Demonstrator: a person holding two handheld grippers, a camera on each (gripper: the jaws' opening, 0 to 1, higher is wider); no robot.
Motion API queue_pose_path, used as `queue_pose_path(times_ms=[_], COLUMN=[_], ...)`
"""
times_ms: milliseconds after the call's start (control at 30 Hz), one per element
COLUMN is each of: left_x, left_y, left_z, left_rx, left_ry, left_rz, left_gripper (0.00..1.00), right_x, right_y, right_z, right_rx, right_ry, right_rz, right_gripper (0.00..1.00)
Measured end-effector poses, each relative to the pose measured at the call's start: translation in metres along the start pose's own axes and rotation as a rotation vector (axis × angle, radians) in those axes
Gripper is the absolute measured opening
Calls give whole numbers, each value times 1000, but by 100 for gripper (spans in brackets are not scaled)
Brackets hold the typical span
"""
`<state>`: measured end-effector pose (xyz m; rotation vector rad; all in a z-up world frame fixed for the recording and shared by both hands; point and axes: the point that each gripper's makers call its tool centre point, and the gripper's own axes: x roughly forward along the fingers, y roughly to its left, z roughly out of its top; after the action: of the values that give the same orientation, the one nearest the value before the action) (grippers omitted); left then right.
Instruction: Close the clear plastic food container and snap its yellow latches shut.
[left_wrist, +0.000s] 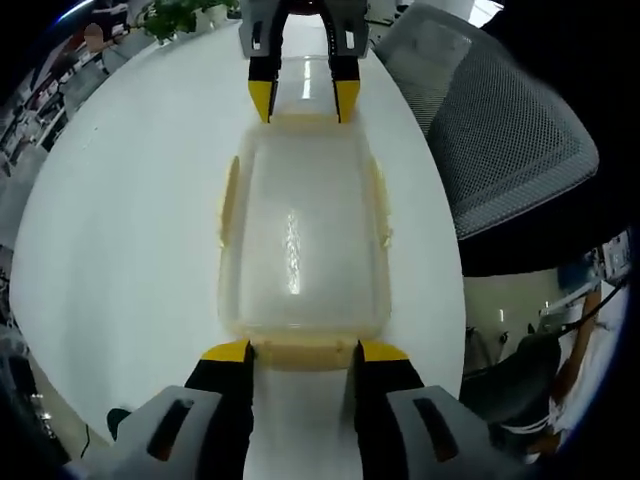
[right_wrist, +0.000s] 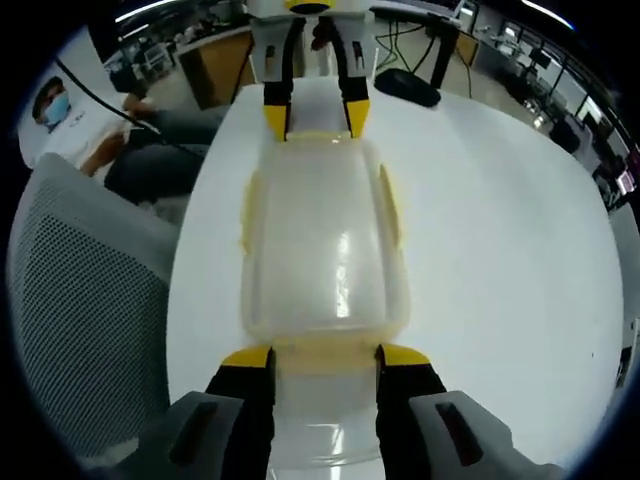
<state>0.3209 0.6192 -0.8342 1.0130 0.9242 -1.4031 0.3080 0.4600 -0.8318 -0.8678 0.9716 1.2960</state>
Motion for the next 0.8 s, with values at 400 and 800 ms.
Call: queue_pose_path(times_ms=[400,800], left_x=[-9,-26], left_y=[-4,-7], left_z=[1,7], left_rx=[-44,-60], left_ry=[-33,-50], left_rz=[28,54], left_gripper=[38,38], right_x=[-10,-28], right_y=[-4,-4], right_z=[6,13], right_rx=[-54,-84], right_ry=[1,0], right_rz=[8,16], right_gripper=[38,38])
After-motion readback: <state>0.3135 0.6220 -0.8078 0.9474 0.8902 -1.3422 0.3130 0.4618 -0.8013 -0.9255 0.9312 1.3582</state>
